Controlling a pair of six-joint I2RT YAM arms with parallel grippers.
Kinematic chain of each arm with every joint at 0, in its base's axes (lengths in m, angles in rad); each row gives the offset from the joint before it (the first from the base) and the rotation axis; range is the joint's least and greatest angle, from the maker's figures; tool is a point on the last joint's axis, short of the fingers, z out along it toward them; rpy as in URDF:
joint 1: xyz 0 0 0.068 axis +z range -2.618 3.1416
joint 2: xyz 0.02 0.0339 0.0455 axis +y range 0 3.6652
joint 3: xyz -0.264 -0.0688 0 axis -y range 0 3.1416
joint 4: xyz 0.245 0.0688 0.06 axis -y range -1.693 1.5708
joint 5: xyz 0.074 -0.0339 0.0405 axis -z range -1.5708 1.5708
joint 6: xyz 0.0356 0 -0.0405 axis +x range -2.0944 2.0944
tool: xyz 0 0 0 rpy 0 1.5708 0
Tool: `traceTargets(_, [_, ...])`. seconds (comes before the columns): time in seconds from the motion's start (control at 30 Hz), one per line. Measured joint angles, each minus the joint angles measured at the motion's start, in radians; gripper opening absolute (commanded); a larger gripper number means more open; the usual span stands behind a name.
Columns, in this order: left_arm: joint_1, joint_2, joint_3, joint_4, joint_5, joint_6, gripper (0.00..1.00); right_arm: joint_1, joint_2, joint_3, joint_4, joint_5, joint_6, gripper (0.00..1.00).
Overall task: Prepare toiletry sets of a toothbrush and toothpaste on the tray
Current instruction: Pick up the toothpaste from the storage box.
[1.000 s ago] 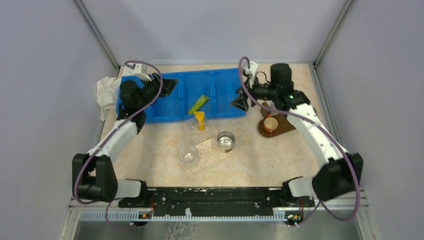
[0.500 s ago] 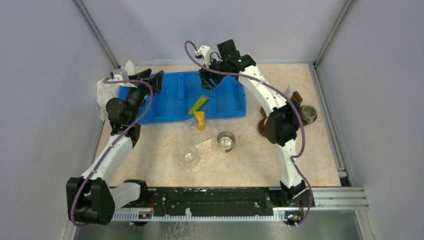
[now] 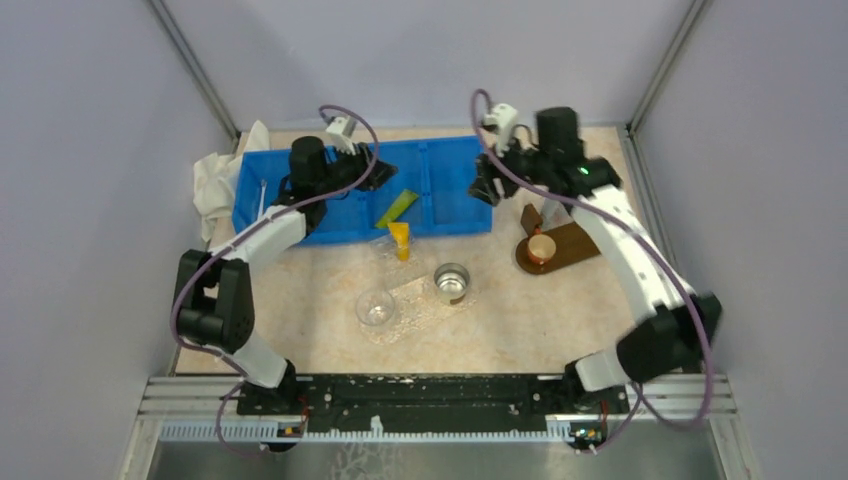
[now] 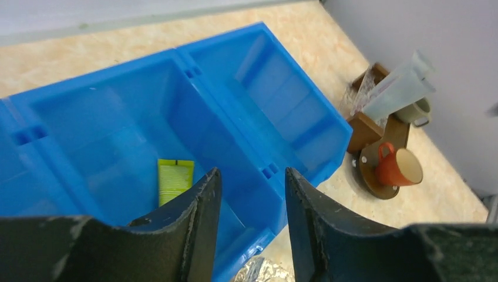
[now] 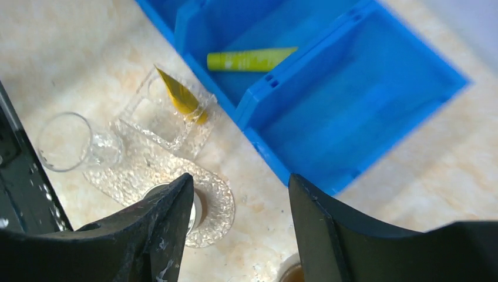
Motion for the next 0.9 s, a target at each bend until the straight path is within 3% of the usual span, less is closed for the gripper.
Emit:
traceTargets(0.13, [-0.070,0.120,0.146,-0.167,-0.054,0.063,0.55,-0.171,-0.351,-0.245,0.192,-0.111,0.091,0.59])
traceTargets(0.27, [-0.109,0.278,0.316,-0.361,-0.129,0.131,0.58,-0.235,-0.507,-0.385,0.327,-0.206,0.157,0.59])
traceTargets(0.47, [-0.125,0.432,0.487,-0.614,-0.246,0.198,0.61,-0.233,-0.512,-0.490,0.386,-0.304,0.212,0.59])
traceTargets(0.67, [-0.139,0.467,0.549,-0.747,-0.267,0.237,0.68,-0.233,-0.520,-0.500,0.413,-0.346,0.229,0.59])
traceTargets(0.9, [-0.156,0.534,0.597,-0.823,-0.286,0.269,0.64,-0.233,-0.529,-0.500,0.422,-0.364,0.235,0.59])
